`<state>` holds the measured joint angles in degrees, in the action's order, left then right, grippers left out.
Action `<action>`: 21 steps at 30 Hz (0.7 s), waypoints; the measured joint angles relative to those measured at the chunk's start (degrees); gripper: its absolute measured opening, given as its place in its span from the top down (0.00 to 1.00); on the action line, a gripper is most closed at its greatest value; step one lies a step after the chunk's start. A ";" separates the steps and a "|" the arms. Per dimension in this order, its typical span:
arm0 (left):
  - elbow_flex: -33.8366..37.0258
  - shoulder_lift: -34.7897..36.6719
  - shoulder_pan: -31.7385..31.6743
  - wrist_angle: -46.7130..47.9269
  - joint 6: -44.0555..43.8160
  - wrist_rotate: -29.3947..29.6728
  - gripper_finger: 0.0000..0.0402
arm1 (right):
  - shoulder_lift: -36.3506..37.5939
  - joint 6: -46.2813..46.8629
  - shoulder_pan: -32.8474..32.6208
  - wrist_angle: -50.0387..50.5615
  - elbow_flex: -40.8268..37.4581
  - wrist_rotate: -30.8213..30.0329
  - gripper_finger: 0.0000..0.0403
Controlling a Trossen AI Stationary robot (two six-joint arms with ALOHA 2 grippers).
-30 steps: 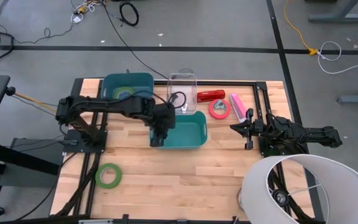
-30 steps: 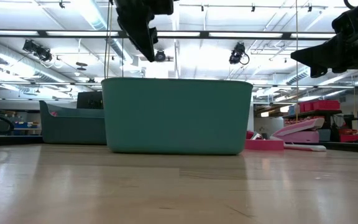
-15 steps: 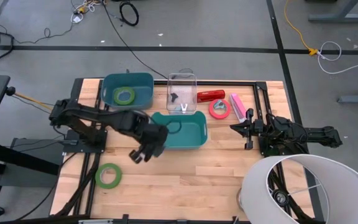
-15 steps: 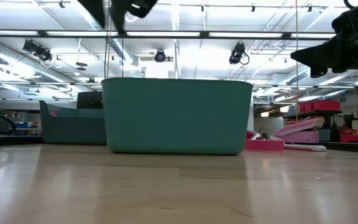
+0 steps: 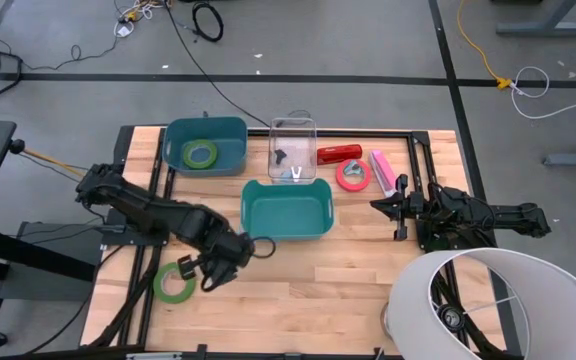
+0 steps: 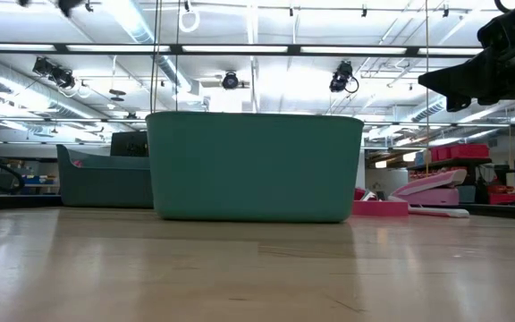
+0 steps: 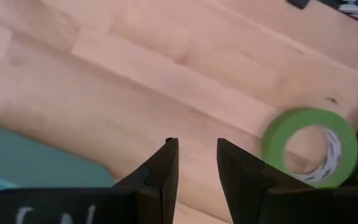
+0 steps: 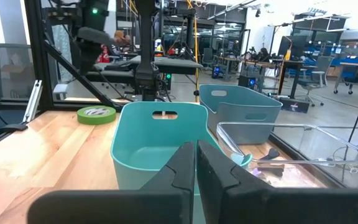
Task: Pick and place Stapler, Stapler remover, tape
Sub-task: Put the green tape into the blue bin
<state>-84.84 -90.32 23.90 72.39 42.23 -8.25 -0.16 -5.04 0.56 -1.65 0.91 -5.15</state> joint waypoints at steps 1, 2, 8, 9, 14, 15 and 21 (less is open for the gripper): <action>0.00 0.00 0.93 -0.01 -1.01 0.00 0.72 | 0.00 0.00 -0.02 0.00 -0.02 0.01 0.96; 0.00 0.00 1.80 -0.01 -1.94 0.00 0.72 | 0.00 0.00 0.00 0.00 -0.02 0.00 0.96; 3.30 0.53 6.48 -2.49 -8.32 -0.07 0.72 | 0.00 0.00 -0.02 0.00 0.00 0.02 0.96; 4.61 1.19 7.35 -3.14 -8.81 0.03 0.72 | -0.01 0.00 -0.01 0.00 -0.02 0.01 0.96; 10.75 4.13 11.91 -6.79 -12.04 0.11 0.72 | -0.02 0.00 0.00 -0.02 -0.02 0.00 0.96; 11.73 4.59 12.82 -7.45 -12.55 0.18 0.72 | -0.02 0.00 -0.02 0.00 0.00 0.00 0.96; 17.31 6.00 19.26 -8.63 -13.37 1.01 0.72 | -0.02 0.00 -0.02 0.00 -0.01 0.00 0.96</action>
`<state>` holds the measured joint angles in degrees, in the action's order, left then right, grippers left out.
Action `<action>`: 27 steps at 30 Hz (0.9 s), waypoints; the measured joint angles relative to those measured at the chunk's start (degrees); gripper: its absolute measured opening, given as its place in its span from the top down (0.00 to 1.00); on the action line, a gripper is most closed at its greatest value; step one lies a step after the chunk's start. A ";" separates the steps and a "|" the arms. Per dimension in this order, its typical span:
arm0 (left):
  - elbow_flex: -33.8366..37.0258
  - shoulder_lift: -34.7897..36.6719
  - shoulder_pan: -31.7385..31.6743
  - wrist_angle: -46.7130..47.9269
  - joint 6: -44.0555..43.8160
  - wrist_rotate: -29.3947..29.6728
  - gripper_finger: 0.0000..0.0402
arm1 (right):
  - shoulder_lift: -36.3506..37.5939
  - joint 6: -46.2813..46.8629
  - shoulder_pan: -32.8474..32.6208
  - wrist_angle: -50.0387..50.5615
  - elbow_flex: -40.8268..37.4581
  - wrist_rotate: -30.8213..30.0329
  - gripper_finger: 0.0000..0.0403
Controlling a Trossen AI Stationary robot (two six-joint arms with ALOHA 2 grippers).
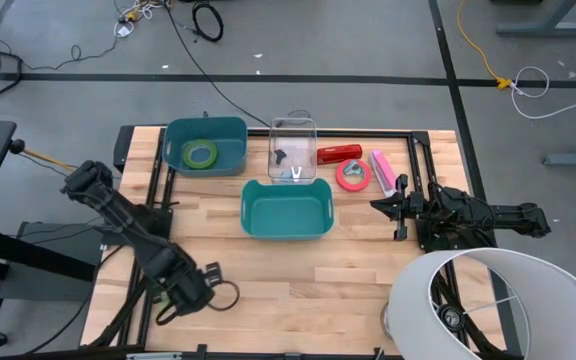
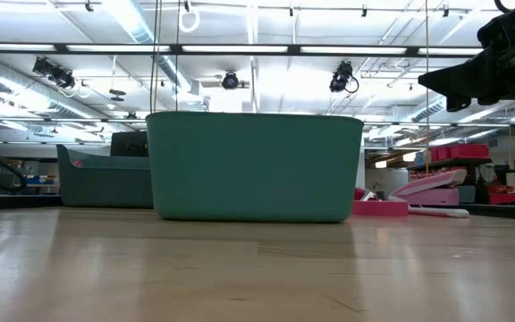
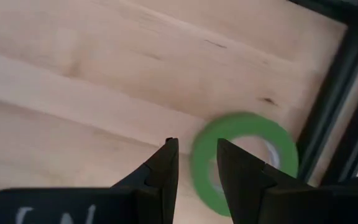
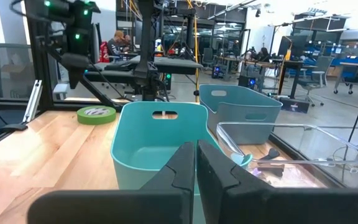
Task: Pick and place Stapler, Stapler remover, tape
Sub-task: Put the green tape into the blue bin
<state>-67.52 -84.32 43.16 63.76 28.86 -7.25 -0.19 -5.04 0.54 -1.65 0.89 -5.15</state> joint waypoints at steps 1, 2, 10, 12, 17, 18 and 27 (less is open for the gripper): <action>0.93 0.03 0.87 -0.06 -0.14 -0.04 0.72 | 0.00 0.00 0.02 0.00 0.01 0.00 0.96; 1.99 0.03 1.66 -0.09 -0.17 -0.02 0.72 | 0.00 0.00 0.01 0.00 0.00 0.01 0.96; 9.15 0.01 5.21 -6.89 -0.20 0.04 0.72 | 0.00 0.00 0.02 0.00 0.01 0.00 0.96; 10.54 0.01 5.69 -8.31 -0.20 0.13 0.72 | 0.00 0.00 0.01 0.00 0.01 0.00 0.96; 13.96 0.01 6.55 -10.76 -0.20 0.11 0.69 | 0.00 0.00 0.01 0.00 0.00 0.00 0.96; 14.69 0.01 6.62 -11.40 -0.09 0.11 0.67 | 0.00 0.00 0.02 0.00 -0.01 0.00 0.96; 19.17 0.01 6.61 -19.25 0.76 1.14 0.39 | 0.00 0.00 0.02 0.00 -0.01 0.00 0.96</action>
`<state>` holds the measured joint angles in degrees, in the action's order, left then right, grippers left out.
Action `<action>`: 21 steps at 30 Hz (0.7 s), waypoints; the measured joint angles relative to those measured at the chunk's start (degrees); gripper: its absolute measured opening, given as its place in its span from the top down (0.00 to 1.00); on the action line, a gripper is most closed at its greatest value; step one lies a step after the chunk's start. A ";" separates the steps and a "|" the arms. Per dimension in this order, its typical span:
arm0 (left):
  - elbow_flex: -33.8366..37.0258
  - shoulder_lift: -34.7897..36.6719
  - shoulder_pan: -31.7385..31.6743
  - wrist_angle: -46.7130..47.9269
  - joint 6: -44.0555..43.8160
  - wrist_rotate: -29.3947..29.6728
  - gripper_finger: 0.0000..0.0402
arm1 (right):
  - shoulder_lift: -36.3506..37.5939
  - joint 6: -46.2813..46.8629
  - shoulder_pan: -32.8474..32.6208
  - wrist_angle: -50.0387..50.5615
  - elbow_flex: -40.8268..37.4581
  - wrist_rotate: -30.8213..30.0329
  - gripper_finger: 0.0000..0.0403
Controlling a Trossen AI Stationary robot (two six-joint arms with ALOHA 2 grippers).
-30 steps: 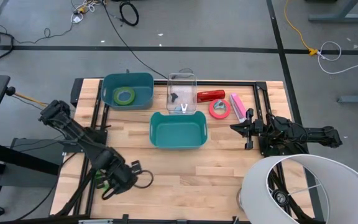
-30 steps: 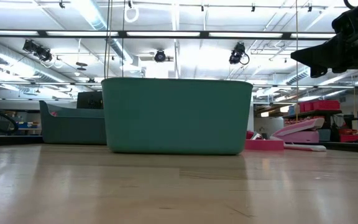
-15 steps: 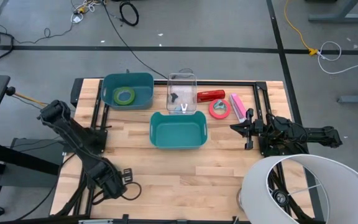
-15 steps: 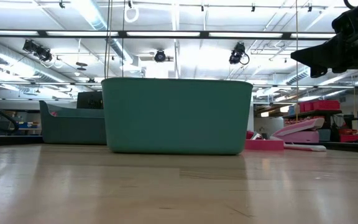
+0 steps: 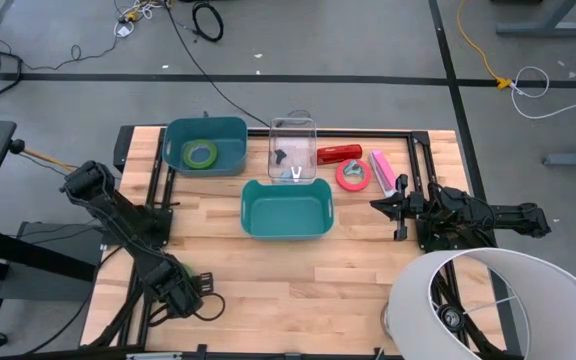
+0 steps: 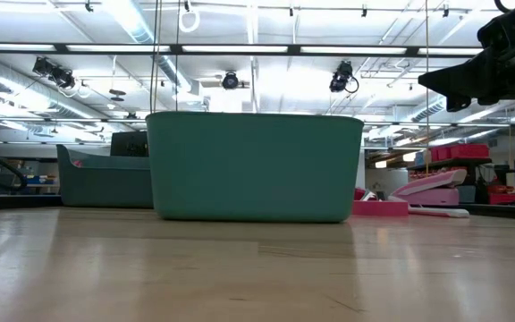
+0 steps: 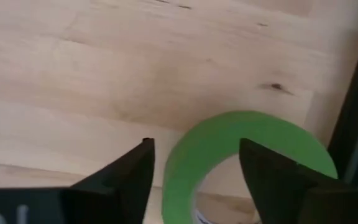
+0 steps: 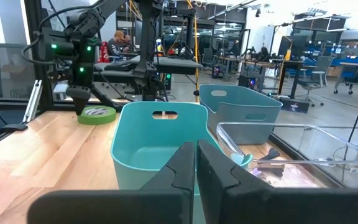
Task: Pick and place Stapler, Stapler remover, tape
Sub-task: Put the green tape into the blue bin
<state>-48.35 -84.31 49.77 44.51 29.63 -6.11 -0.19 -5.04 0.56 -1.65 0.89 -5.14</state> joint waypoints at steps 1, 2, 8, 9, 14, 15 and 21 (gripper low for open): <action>0.15 0.00 -0.01 -0.05 0.01 0.36 0.37 | 0.00 0.00 0.00 0.00 0.00 0.00 0.96; 0.27 0.00 0.01 -0.04 0.05 0.87 0.34 | 0.00 0.00 -0.01 0.00 0.01 0.01 0.96; 2.06 0.00 -0.01 0.02 0.15 1.79 0.28 | 0.00 0.00 0.00 0.00 0.01 0.01 0.96; 2.37 0.00 -0.01 0.09 0.15 2.48 0.28 | 0.00 0.00 -0.02 -0.01 0.01 0.00 0.96; 3.68 0.00 -0.50 -0.47 0.14 4.52 0.29 | 0.00 0.00 -0.02 0.00 0.02 0.00 0.96; 4.12 0.00 -0.75 -0.68 0.12 4.59 0.30 | 0.00 0.00 -0.02 0.00 0.01 0.00 0.96; 7.35 0.00 -1.68 -1.31 0.11 4.93 0.31 | 0.00 0.00 -0.02 -0.01 0.02 0.01 0.96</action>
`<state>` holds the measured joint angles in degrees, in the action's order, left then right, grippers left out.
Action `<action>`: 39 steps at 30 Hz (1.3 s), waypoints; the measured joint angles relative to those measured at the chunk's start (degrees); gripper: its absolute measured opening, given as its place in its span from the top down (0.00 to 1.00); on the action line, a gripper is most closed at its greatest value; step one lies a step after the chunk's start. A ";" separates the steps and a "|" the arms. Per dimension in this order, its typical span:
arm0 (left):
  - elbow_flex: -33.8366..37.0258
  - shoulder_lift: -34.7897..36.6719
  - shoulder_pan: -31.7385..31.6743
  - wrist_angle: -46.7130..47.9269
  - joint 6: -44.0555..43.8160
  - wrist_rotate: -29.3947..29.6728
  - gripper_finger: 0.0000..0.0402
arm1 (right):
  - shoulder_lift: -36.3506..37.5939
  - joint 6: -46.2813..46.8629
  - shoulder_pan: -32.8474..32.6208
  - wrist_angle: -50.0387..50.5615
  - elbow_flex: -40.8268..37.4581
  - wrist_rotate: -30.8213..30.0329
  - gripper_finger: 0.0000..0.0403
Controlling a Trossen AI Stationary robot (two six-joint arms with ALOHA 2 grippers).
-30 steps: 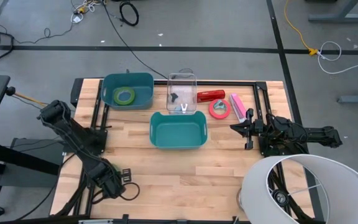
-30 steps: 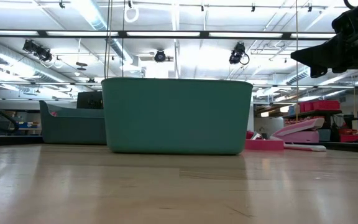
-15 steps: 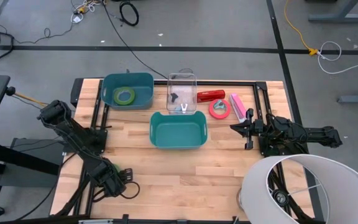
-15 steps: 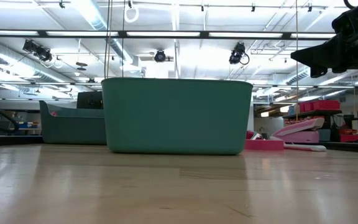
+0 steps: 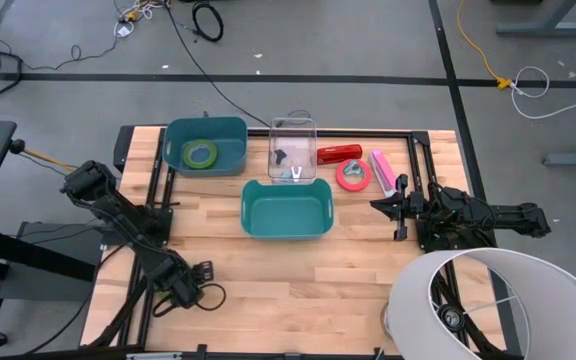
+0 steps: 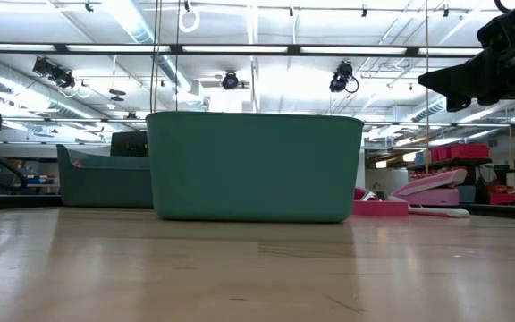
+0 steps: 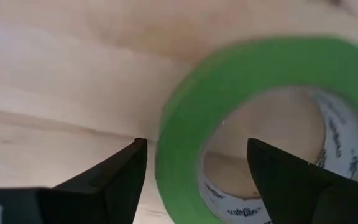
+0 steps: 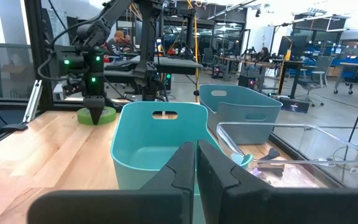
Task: Pick and place Stapler, Stapler remover, tape
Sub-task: Put the green tape into the blue bin
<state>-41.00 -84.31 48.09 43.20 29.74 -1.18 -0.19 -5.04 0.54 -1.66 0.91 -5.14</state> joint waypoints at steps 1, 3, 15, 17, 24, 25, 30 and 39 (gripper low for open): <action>0.36 0.00 -0.09 0.09 -0.02 0.29 0.31 | 0.00 0.00 0.00 0.01 -0.02 0.01 0.96; 0.58 -0.02 -0.19 0.17 -0.18 0.62 0.32 | 0.00 0.00 0.00 0.01 0.00 -0.01 0.96; 0.57 -0.02 -0.19 -0.29 -0.20 0.90 0.55 | 0.00 0.00 0.00 0.01 0.00 0.01 0.96; 0.55 -0.02 -0.21 -0.36 -0.20 1.09 0.60 | 0.00 0.00 0.01 0.01 -0.01 0.00 0.96; 0.53 -0.02 -0.21 -0.50 -0.71 1.09 0.71 | 0.00 0.00 0.02 0.01 0.00 -0.01 0.96; 0.53 -0.02 -0.21 -0.51 -0.75 1.06 0.72 | 0.00 0.00 0.02 0.01 0.00 -0.01 0.96; 0.53 -0.02 -0.21 -0.43 -0.75 0.99 0.72 | 0.00 0.00 0.00 0.01 0.00 0.01 0.96; -2.30 -0.06 -0.46 1.51 -0.59 1.02 0.74 | 0.00 0.00 0.00 0.01 -0.02 0.01 0.96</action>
<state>-43.30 -84.37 47.63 44.71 29.15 -0.16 -0.19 -5.04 0.54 -1.65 0.89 -5.13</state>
